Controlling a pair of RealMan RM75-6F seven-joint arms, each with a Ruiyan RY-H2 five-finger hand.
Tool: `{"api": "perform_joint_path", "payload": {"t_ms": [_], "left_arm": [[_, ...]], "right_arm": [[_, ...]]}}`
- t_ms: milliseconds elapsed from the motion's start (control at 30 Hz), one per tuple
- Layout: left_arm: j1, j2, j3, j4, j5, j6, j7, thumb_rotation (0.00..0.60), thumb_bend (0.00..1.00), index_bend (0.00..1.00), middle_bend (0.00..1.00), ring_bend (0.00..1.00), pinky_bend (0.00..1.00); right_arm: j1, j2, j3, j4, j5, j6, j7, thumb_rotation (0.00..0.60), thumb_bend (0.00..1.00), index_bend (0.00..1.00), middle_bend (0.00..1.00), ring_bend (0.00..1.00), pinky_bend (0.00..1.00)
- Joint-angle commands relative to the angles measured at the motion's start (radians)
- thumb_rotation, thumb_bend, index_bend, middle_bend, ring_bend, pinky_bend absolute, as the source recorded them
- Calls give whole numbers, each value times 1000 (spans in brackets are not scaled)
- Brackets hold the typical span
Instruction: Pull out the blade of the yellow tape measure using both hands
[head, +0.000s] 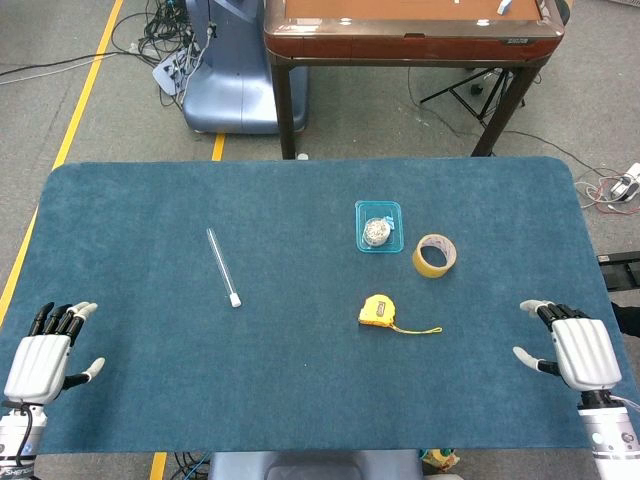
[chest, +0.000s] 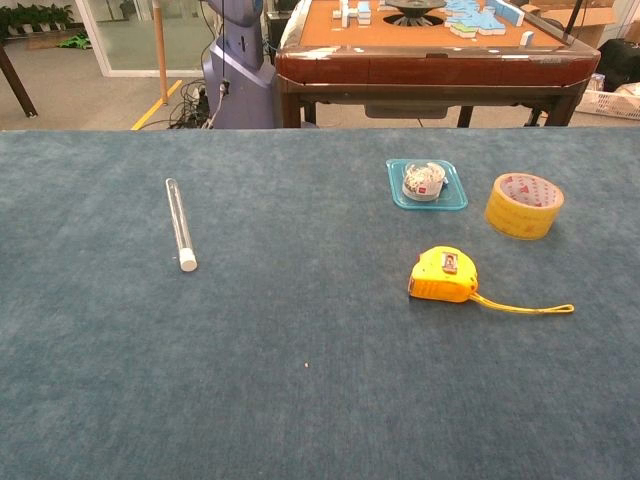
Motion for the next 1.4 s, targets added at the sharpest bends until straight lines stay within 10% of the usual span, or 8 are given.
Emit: {"api": "perform_joint_path", "payload": {"t_ms": [33, 767, 1400], "left_arm": [[-2, -2, 0, -1, 1, -2, -4, 600, 196, 152, 169, 116, 35], [6, 28, 20, -49, 35, 18, -3, 600, 196, 152, 169, 116, 35], [20, 40, 37, -50, 52, 24, -35, 600, 196, 152, 160, 116, 35]], "right_arm": [[3, 0, -1, -6, 1, -7, -3, 600, 202, 351, 426, 427, 506], [300, -120, 99, -124, 221, -379, -268, 600, 74, 250, 322, 321, 473], [510, -335, 118, 59, 462, -524, -396, 600, 74, 250, 288, 292, 459]]}}
